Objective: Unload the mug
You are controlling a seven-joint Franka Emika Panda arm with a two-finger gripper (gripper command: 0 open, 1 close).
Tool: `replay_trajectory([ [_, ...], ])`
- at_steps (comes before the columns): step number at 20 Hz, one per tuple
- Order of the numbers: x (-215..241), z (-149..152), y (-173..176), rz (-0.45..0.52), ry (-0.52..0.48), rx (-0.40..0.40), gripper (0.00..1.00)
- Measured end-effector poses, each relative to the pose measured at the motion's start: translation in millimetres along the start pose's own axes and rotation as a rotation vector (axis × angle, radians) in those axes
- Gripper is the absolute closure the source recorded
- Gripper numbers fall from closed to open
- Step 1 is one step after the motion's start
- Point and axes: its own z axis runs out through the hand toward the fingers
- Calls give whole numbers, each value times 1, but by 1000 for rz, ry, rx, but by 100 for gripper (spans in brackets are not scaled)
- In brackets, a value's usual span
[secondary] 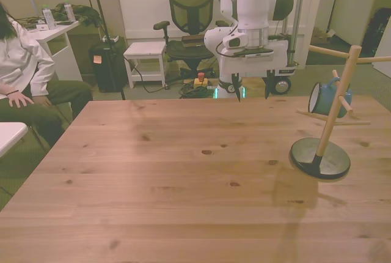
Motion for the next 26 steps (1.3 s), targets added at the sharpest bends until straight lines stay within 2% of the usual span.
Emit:
replay_trajectory([
  [2,-1,1,0,-3,3,2,0],
  [6,-5,-4,-20,-59,84,87,0],
  [9,-21,-2,-36,-145,122,153,0],
  [14,-40,-10,-54,-282,129,275,0],
  [19,-38,-25,-61,-335,146,358,0],
  [21,-37,-26,-62,-343,149,368,0],
  [26,-39,-27,-71,-405,181,472,0],
])
